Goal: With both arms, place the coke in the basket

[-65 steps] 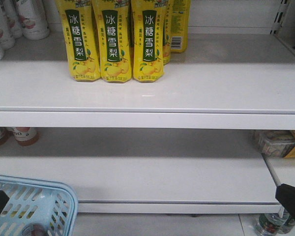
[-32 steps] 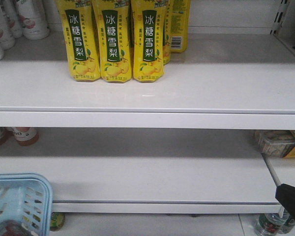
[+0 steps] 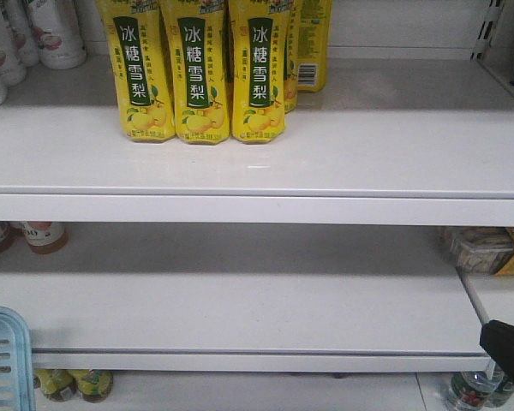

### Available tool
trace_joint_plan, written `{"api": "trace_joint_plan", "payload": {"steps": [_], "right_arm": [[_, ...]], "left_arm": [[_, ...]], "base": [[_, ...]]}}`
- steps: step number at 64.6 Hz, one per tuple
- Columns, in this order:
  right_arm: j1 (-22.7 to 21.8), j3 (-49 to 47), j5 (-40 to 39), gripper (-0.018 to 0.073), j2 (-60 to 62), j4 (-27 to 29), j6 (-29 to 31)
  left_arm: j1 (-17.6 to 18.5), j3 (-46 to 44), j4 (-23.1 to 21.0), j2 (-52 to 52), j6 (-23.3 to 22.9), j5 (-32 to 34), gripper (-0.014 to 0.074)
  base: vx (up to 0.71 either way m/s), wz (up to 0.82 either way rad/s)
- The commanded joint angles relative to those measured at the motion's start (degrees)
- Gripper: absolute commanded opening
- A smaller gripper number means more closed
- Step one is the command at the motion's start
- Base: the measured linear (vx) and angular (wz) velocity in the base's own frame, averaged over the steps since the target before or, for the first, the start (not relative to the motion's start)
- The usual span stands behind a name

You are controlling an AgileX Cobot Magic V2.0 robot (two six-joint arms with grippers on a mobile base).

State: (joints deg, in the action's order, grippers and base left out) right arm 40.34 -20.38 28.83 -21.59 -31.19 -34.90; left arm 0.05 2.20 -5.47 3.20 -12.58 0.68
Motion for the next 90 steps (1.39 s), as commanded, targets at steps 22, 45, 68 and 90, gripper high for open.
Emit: {"api": "trace_joint_plan", "payload": {"steps": [22,45,68,90], "right_arm": [[-0.26,-1.65,-3.48,-0.0002,-0.38,-1.67,0.13],[-0.26,-1.65,-3.48,-0.0002,-0.38,-1.67,0.13],[-0.26,-1.65,-3.48,-0.0002,-0.38,-1.67,0.13],[-0.26,-1.65,-3.48,-0.0002,-0.38,-1.67,0.13]], "left_arm": [[-0.29,-2.02,0.72,0.31,-3.13,-2.40,-0.0006],[-0.29,-2.02,1.27,0.31,-3.53,-5.32,-0.0006],[-0.29,-2.02,3.12,0.31,-0.86,-5.06,-0.0006],[-0.25,-2.02,7.09,0.31,-0.75,-1.89,-0.0006]], "base": [[0.00,0.00],[0.00,0.00],[0.00,0.00],[0.00,0.00]]}}
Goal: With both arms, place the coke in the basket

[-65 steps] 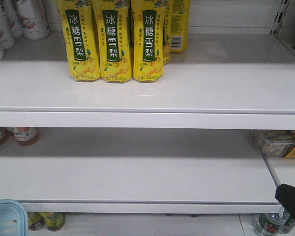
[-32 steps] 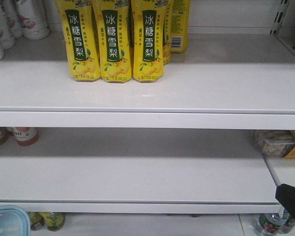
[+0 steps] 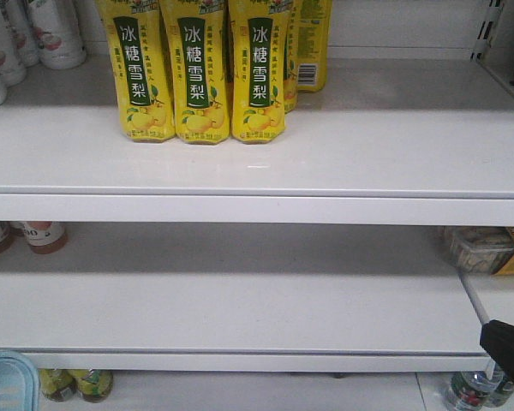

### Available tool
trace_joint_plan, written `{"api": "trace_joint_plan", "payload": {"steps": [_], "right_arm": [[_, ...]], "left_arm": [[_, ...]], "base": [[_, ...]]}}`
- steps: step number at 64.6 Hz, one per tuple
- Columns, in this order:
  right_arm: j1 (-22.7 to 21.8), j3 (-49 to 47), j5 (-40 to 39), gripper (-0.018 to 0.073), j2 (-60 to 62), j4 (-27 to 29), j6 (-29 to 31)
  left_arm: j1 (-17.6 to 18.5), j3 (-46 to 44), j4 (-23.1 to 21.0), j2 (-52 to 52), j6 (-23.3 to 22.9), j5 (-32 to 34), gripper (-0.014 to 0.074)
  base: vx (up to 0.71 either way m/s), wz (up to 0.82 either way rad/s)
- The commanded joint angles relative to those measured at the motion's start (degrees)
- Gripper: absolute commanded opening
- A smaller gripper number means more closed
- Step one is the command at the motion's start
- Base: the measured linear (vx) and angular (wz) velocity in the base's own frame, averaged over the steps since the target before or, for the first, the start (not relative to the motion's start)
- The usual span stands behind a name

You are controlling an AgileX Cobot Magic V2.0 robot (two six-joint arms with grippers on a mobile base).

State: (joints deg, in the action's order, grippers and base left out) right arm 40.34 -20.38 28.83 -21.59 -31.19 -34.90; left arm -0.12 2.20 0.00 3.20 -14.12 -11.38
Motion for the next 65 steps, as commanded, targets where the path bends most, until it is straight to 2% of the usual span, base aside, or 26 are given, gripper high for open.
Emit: {"api": "trace_joint_plan", "payload": {"steps": [1,8,65], "right_arm": [[-0.26,-1.65,-3.48,-0.0002,-0.38,-1.67,0.13],[-0.26,-1.65,-3.48,-0.0002,-0.38,-1.67,0.13],[-0.26,-1.65,-3.44,-0.0002,-0.38,-1.67,0.13]], "left_arm": [[-0.08,-2.02,1.65,0.31,0.79,10.70,-0.0006],[-0.08,-2.02,1.65,0.31,0.79,12.41,-0.0006],[-0.01,-2.02,1.66,0.31,0.62,12.06,-0.0006]], "base": [[0.00,0.00],[0.00,0.00],[0.00,0.00]]}}
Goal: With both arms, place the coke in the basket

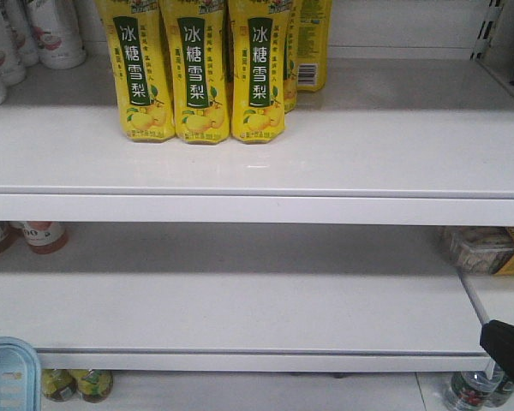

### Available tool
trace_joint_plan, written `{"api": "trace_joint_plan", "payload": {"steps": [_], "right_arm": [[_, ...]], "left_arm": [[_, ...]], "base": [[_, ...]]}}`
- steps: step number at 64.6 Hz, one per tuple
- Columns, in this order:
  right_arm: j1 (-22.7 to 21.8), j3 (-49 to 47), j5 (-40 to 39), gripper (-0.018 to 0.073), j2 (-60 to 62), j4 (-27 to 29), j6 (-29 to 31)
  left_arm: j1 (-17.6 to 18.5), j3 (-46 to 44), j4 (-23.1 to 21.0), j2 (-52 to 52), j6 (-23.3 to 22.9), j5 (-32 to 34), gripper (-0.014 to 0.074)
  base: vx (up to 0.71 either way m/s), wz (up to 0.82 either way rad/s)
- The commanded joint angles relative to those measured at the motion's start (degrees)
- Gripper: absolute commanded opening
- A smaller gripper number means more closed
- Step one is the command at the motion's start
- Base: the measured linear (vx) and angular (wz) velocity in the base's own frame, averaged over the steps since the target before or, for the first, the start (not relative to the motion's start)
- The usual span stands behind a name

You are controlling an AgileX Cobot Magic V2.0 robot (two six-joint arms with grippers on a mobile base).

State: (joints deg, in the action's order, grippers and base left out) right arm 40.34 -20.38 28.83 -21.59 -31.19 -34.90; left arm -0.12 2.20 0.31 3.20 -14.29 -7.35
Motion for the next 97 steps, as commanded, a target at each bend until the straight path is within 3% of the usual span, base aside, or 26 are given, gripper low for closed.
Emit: {"api": "trace_joint_plan", "payload": {"steps": [1,38,41,51,66,80,97], "right_arm": [[-0.26,-1.65,-3.44,-0.0002,-0.38,-1.67,0.13],[-0.67,-1.47,-1.59,-0.0002,-0.38,-1.44,1.64],[-2.07,-1.47,-0.85,-0.0002,-0.38,0.62,2.00],[-12.06,0.76,-2.02,-0.0002,-0.38,15.50,2.53],[-29.30,10.51,-10.98,-0.0002,4.94,23.84,2.16],[-37.49,16.95,-13.64,-0.0002,11.80,24.20,2.28],[-41.47,22.52,-25.50,-0.0002,14.77,24.20,2.49]], "left_arm": [[-0.01,-2.02,1.35,0.31,0.79,8.00,-0.0006],[-0.01,-2.02,1.35,0.31,0.79,7.96,-0.0006],[-0.01,-2.02,1.35,0.31,0.79,7.94,-0.0006],[-0.01,-2.07,1.35,0.36,0.79,7.94,-0.0006],[-0.01,-2.07,1.35,0.36,0.79,7.94,-0.0006],[-0.01,-2.07,1.35,0.36,0.79,7.94,-0.0006],[-0.01,-2.07,1.35,0.36,0.79,7.94,-0.0006]], "base": [[0.00,0.00],[0.00,0.00],[0.00,0.00],[0.00,0.00],[0.00,0.00],[0.00,0.00],[0.00,0.00]]}}
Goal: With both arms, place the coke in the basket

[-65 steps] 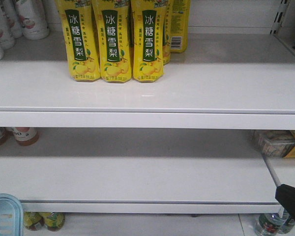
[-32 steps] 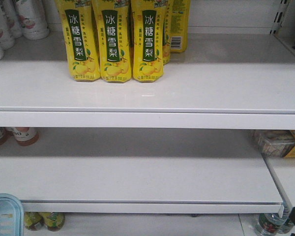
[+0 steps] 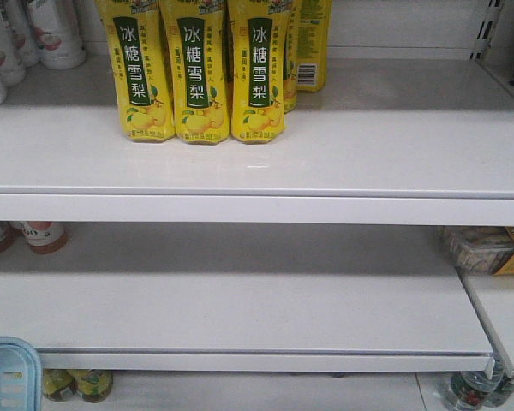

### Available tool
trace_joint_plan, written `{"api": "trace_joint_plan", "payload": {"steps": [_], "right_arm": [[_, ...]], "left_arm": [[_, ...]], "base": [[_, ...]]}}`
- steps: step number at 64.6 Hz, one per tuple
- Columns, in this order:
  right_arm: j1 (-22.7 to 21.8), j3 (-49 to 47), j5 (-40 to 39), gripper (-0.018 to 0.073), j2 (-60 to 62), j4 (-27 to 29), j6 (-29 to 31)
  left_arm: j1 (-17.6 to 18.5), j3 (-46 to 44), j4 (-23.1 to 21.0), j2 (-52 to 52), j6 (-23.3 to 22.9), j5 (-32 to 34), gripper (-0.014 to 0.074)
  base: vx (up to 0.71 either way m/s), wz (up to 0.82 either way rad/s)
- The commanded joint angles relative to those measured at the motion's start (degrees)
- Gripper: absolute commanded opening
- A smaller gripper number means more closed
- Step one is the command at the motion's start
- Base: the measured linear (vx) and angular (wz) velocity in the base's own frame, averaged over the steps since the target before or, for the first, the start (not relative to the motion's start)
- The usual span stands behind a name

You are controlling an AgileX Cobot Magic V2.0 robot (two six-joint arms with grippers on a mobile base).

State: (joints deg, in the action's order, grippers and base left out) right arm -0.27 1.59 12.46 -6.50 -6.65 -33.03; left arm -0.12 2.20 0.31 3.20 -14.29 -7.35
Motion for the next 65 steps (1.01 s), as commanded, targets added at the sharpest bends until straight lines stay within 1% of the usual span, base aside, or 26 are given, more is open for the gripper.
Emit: {"api": "trace_joint_plan", "payload": {"steps": [1,6,15,21,25,34,39,51,57,65], "right_arm": [[-0.86,0.49,-9.12,-0.0002,-0.25,-0.50,0.62],[-0.86,0.49,-11.71,-0.0002,0.16,-1.66,0.95],[-1.51,0.49,-15.32,-0.0002,2.86,-5.25,4.16],[-3.80,0.49,-16.43,-0.0002,5.68,-5.67,7.27],[-6.33,0.49,-16.61,-0.0002,7.71,-5.54,9.15],[-9.45,0.49,-17.68,-0.0002,7.84,-4.97,9.73],[-9.40,0.49,-18.36,-0.0002,7.84,-4.97,12.10],[-9.41,0.49,-24.62,-0.0002,7.84,-4.97,18.21],[-9.41,0.49,-26.83,-0.0002,7.84,-4.97,18.59],[-9.41,0.49,-26.74,-0.0002,7.84,-4.92,18.54]], "left_arm": [[-0.01,-2.07,1.35,0.36,0.79,7.94,-0.0006],[-0.01,-2.07,1.35,0.41,0.79,7.94,-0.0006],[-0.01,-2.07,1.35,0.41,0.79,7.94,-0.0006],[-0.01,-2.07,1.35,0.41,0.79,7.94,-0.0006],[-0.01,-2.07,1.35,0.41,0.79,7.94,-0.0006],[-0.01,-2.07,1.35,0.41,0.79,7.94,-0.0006],[-0.01,-2.07,1.35,0.41,0.79,7.94,-0.0006],[-0.01,-2.07,1.35,0.41,0.79,7.94,-0.0006],[-0.01,-2.07,1.35,0.41,0.79,7.94,-0.0006],[-0.01,-2.07,1.35,0.41,0.79,7.94,-0.0006]], "base": [[0.00,0.00],[0.00,0.00],[0.00,0.00],[0.00,0.00],[0.00,0.00],[0.00,0.00],[0.00,0.00],[0.00,0.00],[0.00,0.00],[0.00,0.00]]}}
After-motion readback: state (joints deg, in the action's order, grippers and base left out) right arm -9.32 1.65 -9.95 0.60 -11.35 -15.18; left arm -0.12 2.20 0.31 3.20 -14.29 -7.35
